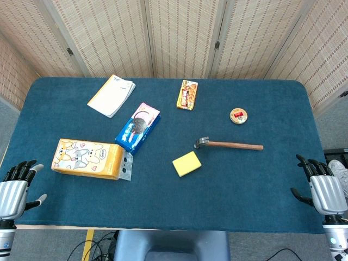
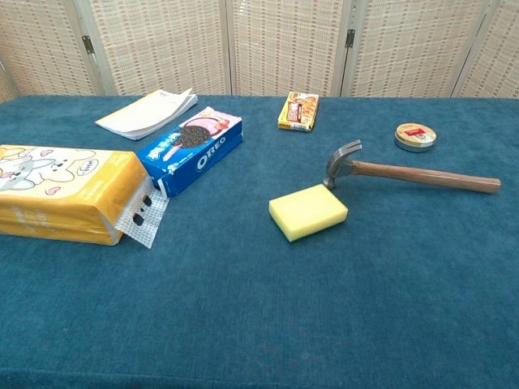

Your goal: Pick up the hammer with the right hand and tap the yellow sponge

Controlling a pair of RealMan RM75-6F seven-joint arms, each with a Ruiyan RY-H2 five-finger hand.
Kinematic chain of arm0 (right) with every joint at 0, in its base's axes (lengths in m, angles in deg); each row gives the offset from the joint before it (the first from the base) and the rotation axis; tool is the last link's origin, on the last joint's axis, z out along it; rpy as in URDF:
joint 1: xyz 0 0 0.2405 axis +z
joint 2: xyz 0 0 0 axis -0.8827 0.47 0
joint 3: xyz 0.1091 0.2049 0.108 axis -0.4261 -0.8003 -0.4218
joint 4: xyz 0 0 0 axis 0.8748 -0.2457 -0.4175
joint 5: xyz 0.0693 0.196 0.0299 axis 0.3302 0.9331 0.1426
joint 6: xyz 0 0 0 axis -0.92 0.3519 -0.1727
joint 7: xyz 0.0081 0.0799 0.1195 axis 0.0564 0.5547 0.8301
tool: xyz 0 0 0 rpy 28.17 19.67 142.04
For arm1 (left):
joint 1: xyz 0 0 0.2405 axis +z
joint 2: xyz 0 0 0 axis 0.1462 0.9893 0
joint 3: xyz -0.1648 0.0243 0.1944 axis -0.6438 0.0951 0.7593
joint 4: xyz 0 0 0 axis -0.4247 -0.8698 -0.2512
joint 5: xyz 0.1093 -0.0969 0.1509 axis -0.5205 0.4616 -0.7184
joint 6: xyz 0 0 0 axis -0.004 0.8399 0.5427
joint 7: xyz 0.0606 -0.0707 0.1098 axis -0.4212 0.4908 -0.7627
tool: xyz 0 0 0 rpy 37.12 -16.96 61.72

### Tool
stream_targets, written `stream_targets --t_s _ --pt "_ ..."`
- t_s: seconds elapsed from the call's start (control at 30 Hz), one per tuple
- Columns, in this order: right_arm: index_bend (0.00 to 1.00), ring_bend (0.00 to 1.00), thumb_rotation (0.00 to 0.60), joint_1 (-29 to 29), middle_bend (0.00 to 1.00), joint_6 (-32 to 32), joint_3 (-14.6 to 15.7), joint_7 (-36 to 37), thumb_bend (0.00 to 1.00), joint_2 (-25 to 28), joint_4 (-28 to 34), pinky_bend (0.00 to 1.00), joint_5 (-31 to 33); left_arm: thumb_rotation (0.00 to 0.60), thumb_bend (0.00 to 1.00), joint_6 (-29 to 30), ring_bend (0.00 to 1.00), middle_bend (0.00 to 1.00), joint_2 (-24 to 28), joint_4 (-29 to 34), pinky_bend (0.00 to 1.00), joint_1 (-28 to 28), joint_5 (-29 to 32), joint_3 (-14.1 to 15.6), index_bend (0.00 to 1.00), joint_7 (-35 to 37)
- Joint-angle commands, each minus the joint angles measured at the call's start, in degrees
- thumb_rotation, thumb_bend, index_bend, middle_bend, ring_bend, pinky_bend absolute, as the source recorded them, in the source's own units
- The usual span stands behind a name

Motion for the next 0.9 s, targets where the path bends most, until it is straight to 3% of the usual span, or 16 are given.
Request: stream_targets --t_s 0.03,0.63,0.9 --pt "0.1 0.19 0.6 -0.03 0.31 0.01 -0.01 -0.02 0.13 -0.01 0.05 0.21 0.03 0.6 0.18 0.1 0.14 0.17 -0.07 -0.13 0.2 -0.01 0.02 -0.07 0.26 0.09" --pt "0.1 0.2 0.6 2.0 0.31 -2.77 -0.28 -1.11 0.15 -0.08 0.04 0.21 -0.43 0.6 0.18 -0.22 0.14 0.18 -0.31 -0.03 0.2 -0.13 -0.16 0.22 0.26 0.49" --pt "0.1 0.19 0.6 8.53 0.28 -12.1 -2.26 -3.56 0.19 0.33 0.7 0.21 1.67 0.6 0.18 -0.4 0.14 0.17 -0.21 -0.4 0.2 -0.13 -0.25 0.38 0.27 1.32"
